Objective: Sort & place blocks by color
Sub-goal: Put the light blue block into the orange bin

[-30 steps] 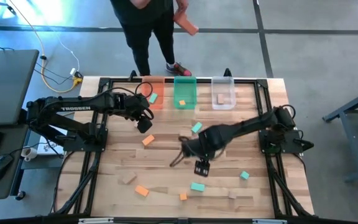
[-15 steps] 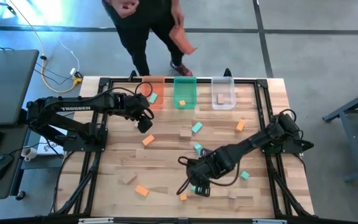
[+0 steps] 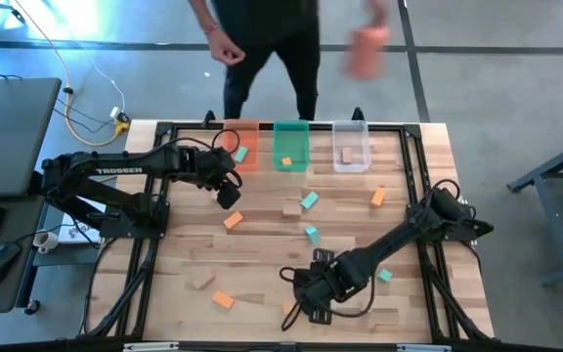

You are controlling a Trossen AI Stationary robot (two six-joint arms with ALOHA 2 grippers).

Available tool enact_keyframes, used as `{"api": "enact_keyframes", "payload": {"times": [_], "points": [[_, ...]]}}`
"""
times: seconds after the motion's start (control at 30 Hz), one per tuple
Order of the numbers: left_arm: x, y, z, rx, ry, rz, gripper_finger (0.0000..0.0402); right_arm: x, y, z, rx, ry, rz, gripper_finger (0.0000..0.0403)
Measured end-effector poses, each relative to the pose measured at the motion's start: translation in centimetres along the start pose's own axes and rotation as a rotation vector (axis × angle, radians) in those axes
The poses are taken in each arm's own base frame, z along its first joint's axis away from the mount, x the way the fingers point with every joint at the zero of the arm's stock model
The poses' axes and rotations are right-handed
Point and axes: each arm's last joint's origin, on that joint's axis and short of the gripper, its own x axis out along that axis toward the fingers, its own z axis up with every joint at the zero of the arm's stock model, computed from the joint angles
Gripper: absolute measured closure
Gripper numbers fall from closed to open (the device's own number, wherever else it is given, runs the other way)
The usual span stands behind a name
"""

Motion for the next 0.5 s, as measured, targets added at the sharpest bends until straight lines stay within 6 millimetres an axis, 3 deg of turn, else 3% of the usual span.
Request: {"api": "enact_keyframes", "payload": {"times": [0.5], "points": [[-0.2, -1.2, -0.7, 0.048, 0.006, -0.027, 0.0181, 5.4, 0.5, -0.3, 0.055, 0.101, -0.026, 0.0176]]}}
